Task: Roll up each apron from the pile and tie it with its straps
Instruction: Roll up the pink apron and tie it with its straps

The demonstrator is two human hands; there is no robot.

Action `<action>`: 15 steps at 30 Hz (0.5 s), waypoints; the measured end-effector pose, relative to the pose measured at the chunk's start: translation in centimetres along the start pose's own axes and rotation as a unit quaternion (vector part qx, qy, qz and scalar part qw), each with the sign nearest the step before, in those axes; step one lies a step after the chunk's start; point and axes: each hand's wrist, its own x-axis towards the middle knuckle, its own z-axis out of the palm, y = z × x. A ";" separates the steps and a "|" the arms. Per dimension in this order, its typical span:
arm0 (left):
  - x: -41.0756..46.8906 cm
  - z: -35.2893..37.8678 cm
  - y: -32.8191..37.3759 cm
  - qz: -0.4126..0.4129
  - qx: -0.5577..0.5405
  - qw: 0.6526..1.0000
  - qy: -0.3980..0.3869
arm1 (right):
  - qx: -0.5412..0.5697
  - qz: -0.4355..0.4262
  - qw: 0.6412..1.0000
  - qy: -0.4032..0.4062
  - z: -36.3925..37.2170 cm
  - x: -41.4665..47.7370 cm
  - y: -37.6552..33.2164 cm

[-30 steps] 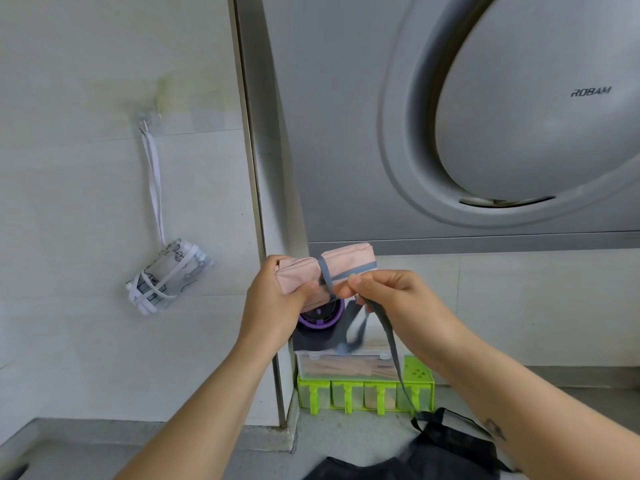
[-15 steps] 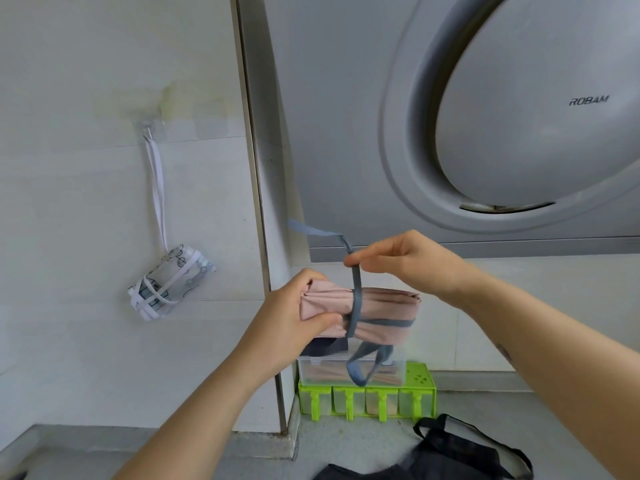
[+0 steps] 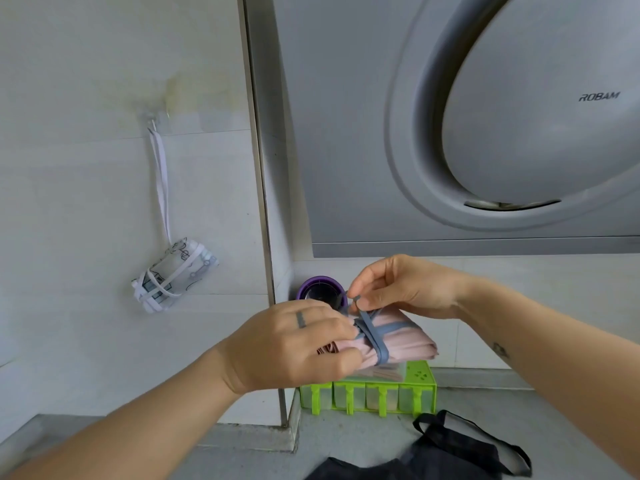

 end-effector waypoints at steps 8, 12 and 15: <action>0.8 -0.2 0.0 0.115 -0.044 0.992 0.012 | 0.030 0.063 0.988 -0.134 -0.2 0.4 0.7; 1.1 -0.2 0.2 0.145 -0.055 0.988 0.015 | 0.037 0.085 0.982 -0.166 0.1 0.5 1.4; 1.1 -0.2 0.1 0.155 -0.052 0.986 0.007 | 0.048 0.091 0.980 -0.173 0.1 0.5 1.7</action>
